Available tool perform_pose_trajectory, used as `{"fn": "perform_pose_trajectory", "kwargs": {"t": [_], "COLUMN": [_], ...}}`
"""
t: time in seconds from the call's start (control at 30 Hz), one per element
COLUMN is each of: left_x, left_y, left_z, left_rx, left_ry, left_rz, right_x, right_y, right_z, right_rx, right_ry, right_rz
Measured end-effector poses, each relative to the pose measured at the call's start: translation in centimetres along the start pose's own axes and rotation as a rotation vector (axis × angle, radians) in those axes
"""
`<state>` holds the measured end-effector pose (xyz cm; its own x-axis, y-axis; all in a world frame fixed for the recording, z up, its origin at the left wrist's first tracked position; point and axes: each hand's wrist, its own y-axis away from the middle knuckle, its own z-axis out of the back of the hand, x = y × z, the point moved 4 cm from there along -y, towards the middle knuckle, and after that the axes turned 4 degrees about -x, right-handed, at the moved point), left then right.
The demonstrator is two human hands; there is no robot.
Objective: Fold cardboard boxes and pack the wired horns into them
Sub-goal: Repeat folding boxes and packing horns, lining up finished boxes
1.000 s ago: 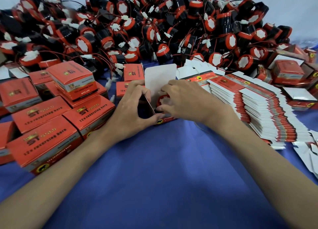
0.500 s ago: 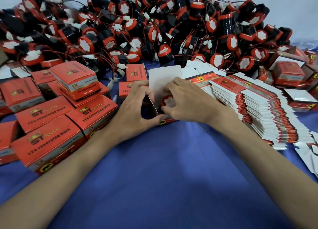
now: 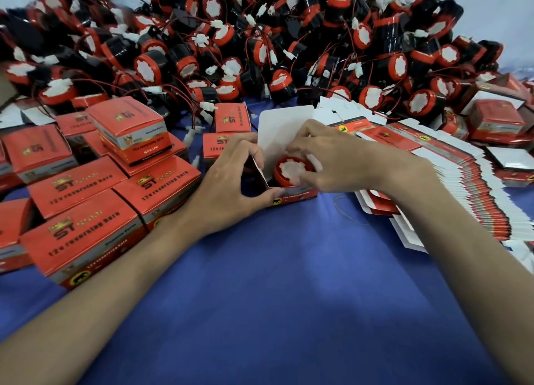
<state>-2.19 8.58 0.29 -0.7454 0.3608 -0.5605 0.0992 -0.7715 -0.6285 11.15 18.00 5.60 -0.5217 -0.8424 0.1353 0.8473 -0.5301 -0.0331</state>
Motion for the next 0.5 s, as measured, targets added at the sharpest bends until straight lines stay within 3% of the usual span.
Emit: {"fn": "perform_pose_trajectory", "kwargs": {"t": [0.13,0.23,0.5], "left_x": [0.1,0.1,0.0], "left_y": [-0.1,-0.1,0.0], "left_z": [0.1,0.1,0.0], "left_rx": [-0.002,0.000,0.010], "left_ry": [-0.014,-0.019,-0.026], "left_rz": [-0.004,-0.009,-0.008], "right_x": [0.2,0.3,-0.7], "right_y": [0.1,0.2,0.3], "right_z": [0.7,0.6,-0.8], "right_rx": [-0.127,-0.154,-0.037], "right_ry": [0.344,0.468,0.246], "right_rz": [0.047,-0.002,-0.064]}}
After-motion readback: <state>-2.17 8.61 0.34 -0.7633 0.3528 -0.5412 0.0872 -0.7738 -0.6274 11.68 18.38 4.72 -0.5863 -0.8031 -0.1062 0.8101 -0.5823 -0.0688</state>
